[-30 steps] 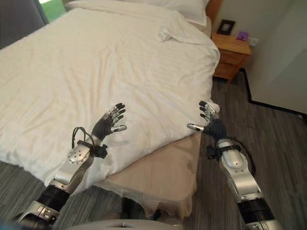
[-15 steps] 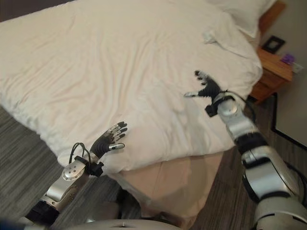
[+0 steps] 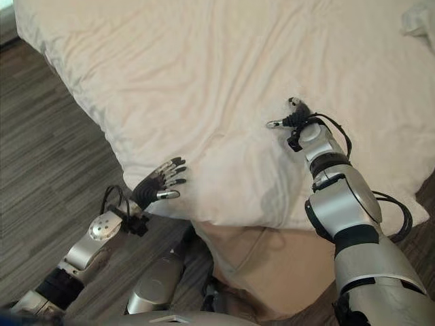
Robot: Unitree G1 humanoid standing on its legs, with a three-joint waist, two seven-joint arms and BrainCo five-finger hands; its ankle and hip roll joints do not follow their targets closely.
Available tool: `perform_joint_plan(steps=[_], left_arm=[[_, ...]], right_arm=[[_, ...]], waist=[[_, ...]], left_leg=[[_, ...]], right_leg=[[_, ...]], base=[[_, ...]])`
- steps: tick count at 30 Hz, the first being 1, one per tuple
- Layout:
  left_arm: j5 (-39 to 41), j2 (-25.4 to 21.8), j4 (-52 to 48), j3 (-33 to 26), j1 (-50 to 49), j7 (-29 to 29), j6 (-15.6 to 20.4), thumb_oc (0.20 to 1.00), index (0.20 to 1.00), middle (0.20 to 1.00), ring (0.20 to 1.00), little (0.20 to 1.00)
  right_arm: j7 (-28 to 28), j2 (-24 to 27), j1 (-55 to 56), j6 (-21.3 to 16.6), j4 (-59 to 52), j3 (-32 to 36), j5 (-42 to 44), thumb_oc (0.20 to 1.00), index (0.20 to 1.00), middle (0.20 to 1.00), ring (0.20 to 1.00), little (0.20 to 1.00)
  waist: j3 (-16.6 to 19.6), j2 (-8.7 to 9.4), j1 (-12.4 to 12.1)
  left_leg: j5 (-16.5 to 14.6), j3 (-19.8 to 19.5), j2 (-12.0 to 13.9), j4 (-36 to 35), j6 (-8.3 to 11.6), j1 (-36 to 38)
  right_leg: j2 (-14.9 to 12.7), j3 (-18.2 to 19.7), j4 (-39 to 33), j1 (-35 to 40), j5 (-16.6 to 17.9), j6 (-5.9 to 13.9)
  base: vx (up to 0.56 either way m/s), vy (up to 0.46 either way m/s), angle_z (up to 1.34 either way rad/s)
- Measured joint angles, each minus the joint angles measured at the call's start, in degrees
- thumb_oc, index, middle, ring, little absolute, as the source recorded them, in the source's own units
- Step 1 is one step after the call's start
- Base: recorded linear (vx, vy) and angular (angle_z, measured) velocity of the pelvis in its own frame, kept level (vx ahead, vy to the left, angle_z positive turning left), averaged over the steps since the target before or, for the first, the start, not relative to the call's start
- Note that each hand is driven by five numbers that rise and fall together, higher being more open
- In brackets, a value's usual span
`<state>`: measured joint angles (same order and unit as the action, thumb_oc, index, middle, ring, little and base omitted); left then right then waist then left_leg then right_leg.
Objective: Making the bed.
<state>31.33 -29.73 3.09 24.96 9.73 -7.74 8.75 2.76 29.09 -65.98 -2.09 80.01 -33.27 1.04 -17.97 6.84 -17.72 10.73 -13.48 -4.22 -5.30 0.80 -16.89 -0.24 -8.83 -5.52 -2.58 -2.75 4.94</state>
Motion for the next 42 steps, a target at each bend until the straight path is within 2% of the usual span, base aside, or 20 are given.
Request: perform_joint_plan(steps=[4,5,6,12,14,15,16,18,19,20,21,23,24,25,26,28,29,30,32,42], left_arm=[[-0.1,0.3,0.1,-0.8,0.2,1.0,0.0,1.000,1.000,1.000,1.000,1.000],[-0.1,0.3,0.2,-1.1,0.2,1.2,0.0,1.000,1.000,1.000,1.000,1.000],[-0.1,0.2,0.2,-1.5,0.2,1.3,0.0,1.000,1.000,1.000,1.000,1.000],[-0.3,0.2,0.2,-3.4,0.0,2.2,0.0,1.000,1.000,1.000,1.000,1.000],[-1.1,0.2,0.2,-4.6,-1.3,2.9,0.0,1.000,1.000,1.000,1.000,1.000],[-1.3,0.9,-0.1,-5.3,-2.1,3.0,0.3,1.000,1.000,1.000,1.000,1.000],[-1.5,1.5,-0.1,-8.4,-5.0,3.4,0.6,1.000,1.000,1.000,1.000,1.000],[-2.5,1.3,-0.1,-11.4,-7.8,4.0,0.7,1.000,1.000,1.000,1.000,1.000],[-3.0,0.3,-1.2,-11.5,-8.1,4.0,0.7,1.000,1.000,1.000,1.000,1.000],[-3.0,0.1,-1.5,-13.2,-9.9,4.1,0.9,1.000,1.000,1.000,1.000,1.000],[-3.2,0.0,-0.7,-11.6,-8.8,4.1,0.7,1.000,1.000,1.000,1.000,1.000],[-4.8,0.0,-0.5,-12.4,-8.1,4.1,0.6,1.000,1.000,1.000,1.000,1.000],[-5.1,-0.5,0.8,-12.7,-7.9,4.1,0.7,1.000,1.000,1.000,1.000,1.000],[-5.2,0.0,3.1,-12.3,-7.0,4.1,0.5,1.000,1.000,1.000,1.000,1.000],[-5.2,0.3,3.7,-11.4,-6.6,4.1,0.6,1.000,1.000,1.000,1.000,1.000],[-5.2,0.2,4.1,-9.6,-6.5,4.0,0.6,1.000,1.000,1.000,1.000,1.000],[-5.2,0.3,4.2,-8.6,-7.9,3.4,0.6,1.000,1.000,1.000,1.000,1.000],[-5.2,0.1,4.2,-8.3,-8.7,3.0,0.6,1.000,1.000,1.000,1.000,1.000],[-5.2,-0.2,4.2,-8.4,-9.1,2.8,0.6,1.000,1.000,1.000,1.000,1.000],[-5.0,-0.2,4.9,-7.9,-6.6,2.5,0.5,1.000,1.000,1.000,1.000,1.000]], right_arm=[[1.8,2.1,2.4,-0.3,-0.6,1.5,-3.5,1.000,1.000,1.000,1.000,1.000],[1.8,2.5,2.7,-0.4,-0.8,1.5,-3.6,0.476,0.476,0.476,0.476,0.476],[1.8,3.0,4.1,-0.9,-1.1,2.3,-4.5,0.200,0.200,0.200,0.200,0.200],[1.9,6.3,5.9,-1.0,-5.4,4.0,-7.1,0.200,0.200,0.200,0.200,0.200],[1.6,8.5,13.8,-1.4,-21.5,6.1,-7.2,0.200,0.200,0.200,0.200,0.200],[0.8,10.1,21.2,0.5,-35.2,8.4,-6.6,0.200,0.200,0.200,0.200,0.200],[-0.5,12.5,37.2,-0.1,-59.2,11.4,-6.5,0.200,0.200,0.200,0.200,0.200],[-3.0,14.2,53.7,-2.1,-71.9,14.2,-5.3,0.200,0.200,0.200,0.200,0.200],[-5.6,12.7,73.8,-3.9,-78.1,24.5,-5.0,0.200,0.200,0.200,0.200,0.200],[-7.1,10.3,83.3,-3.8,-74.0,27.9,-5.0,0.200,0.200,0.200,0.200,0.200],[-8.3,5.8,92.0,-3.7,-66.2,30.7,-5.6,0.200,0.200,0.200,0.200,0.200],[-9.4,-7.2,103.2,-5.7,-52.1,29.3,-7.9,0.200,0.200,0.200,0.200,0.200],[-8.5,-13.5,100.4,-8.4,-44.4,29.7,-7.9,0.200,0.200,0.200,0.200,0.200],[-7.2,-19.2,91.1,-9.1,-30.5,29.3,-7.9,0.200,0.200,0.200,0.200,0.200],[-6.7,-22.0,83.5,-9.1,-20.5,29.0,-7.8,0.200,0.200,0.200,0.200,0.200],[-6.8,-21.8,76.3,-8.1,-12.0,26.8,-7.8,0.200,0.200,0.200,0.200,0.200],[-6.8,-20.1,73.8,-7.6,-8.2,26.2,-7.5,0.909,0.909,0.909,0.909,0.909],[-6.8,-19.2,73.6,-7.0,-7.4,26.1,-7.2,1.000,1.000,1.000,1.000,1.000],[-7.0,-17.8,73.7,-6.3,-7.0,26.2,-6.6,1.000,1.000,1.000,1.000,1.000],[-8.2,-13.0,73.1,-2.9,-7.1,28.7,7.1,1.000,1.000,1.000,1.000,1.000]], waist=[[-0.1,-0.27,0.2],[-0.1,-0.27,0.2],[-0.2,-0.36,0.2],[0.0,-0.78,0.6],[0.0,-0.74,2.1],[0.0,-0.60,3.8],[0.1,0.17,6.8],[0.1,1.59,9.1],[0.2,1.83,10.1],[0.7,3.01,11.5],[1.5,4.02,14.3],[2.8,5.66,16.2],[3.8,6.79,16.8],[5.1,7.59,17.3],[5.6,7.69,16.7],[6.0,6.82,15.4],[6.2,5.30,14.4],[6.3,4.65,14.0],[6.2,3.49,14.0],[5.1,1.29,14.6]], left_leg=[[0.1,-1.4,-0.8,0.0,-0.15,-0.2],[0.1,-1.5,-0.9,0.0,-0.13,-0.1],[0.1,-1.5,-1.1,0.0,-0.12,-0.2],[0.1,-1.2,-1.2,0.0,-0.11,0.0],[0.1,-0.8,-1.1,0.0,-0.13,0.2],[0.1,0.2,-0.9,0.1,-0.12,0.4],[0.1,0.7,-0.9,0.1,-0.18,1.2],[-0.3,2.6,-0.8,0.0,0.15,2.2],[-0.7,3.0,-0.8,0.0,0.37,2.4],[-1.1,3.3,-0.8,0.0,0.27,3.3],[-1.9,3.6,-0.6,0.0,-0.19,3.4],[-1.9,3.5,0.0,0.0,-0.20,3.4],[-1.9,3.6,0.3,0.0,-0.21,3.6],[-1.9,4.0,0.5,0.0,-0.19,3.7],[-1.9,3.8,0.4,0.0,-0.19,3.8],[-1.9,3.8,0.2,0.0,-0.19,3.5],[-1.9,3.9,-0.3,0.0,-0.20,3.1],[-1.9,4.0,-0.4,0.0,-0.22,3.2],[-1.9,4.1,-0.6,0.0,-0.22,3.3],[-1.9,6.5,-0.1,0.0,-0.23,3.9]], right_leg=[[-0.5,-0.7,0.0,0.0,-0.1,0.14],[-0.6,-0.9,0.0,0.1,-0.2,0.27],[-0.8,-0.9,0.0,0.1,-0.4,0.58],[-1.0,-0.4,0.4,0.1,-0.5,0.64],[-1.1,0.6,1.4,-0.2,-0.5,0.75],[-1.1,1.6,1.9,-0.4,-0.7,1.04],[-1.4,2.8,2.9,-0.3,-1.0,1.40],[-1.6,4.3,2.9,0.1,-1.0,1.42],[-1.8,4.7,2.6,0.7,-0.9,1.38],[-1.8,4.8,2.2,1.5,-0.9,1.32],[-1.7,4.8,1.5,1.9,-0.9,1.32],[-1.2,4.8,1.8,1.8,-1.2,0.87],[-0.9,5.2,1.8,1.9,-1.2,0.86],[-0.8,5.9,1.9,1.7,-1.2,0.84],[-0.8,5.8,2.5,1.5,-1.7,1.21],[-1.1,5.9,2.8,1.1,-1.8,1.35],[-1.6,5.7,3.1,0.7,-1.8,1.23],[-1.8,5.9,3.5,0.6,-1.8,1.23],[-2.0,6.4,4.1,0.5,-1.8,1.23],[-1.8,9.0,3.5,0.7,-1.4,1.26]], base=[[-0.02,0.024,0.12],[-0.01,0.034,0.17],[0.00,0.022,0.10],[-0.01,0.035,-0.01],[-0.01,0.027,-0.10],[-0.01,0.036,-0.21],[0.02,0.033,-0.33],[0.04,0.033,-0.40],[0.04,0.032,-0.32],[0.04,0.020,-0.12],[0.03,0.015,-0.12],[0.00,0.011,-0.06],[0.00,0.025,-0.17],[0.00,0.032,-0.09],[0.00,0.000,0.00],[-0.01,0.046,0.09],[-0.03,0.056,0.12],[-0.03,0.045,0.11],[-0.02,0.032,-0.04],[-0.02,0.013,-0.13]])
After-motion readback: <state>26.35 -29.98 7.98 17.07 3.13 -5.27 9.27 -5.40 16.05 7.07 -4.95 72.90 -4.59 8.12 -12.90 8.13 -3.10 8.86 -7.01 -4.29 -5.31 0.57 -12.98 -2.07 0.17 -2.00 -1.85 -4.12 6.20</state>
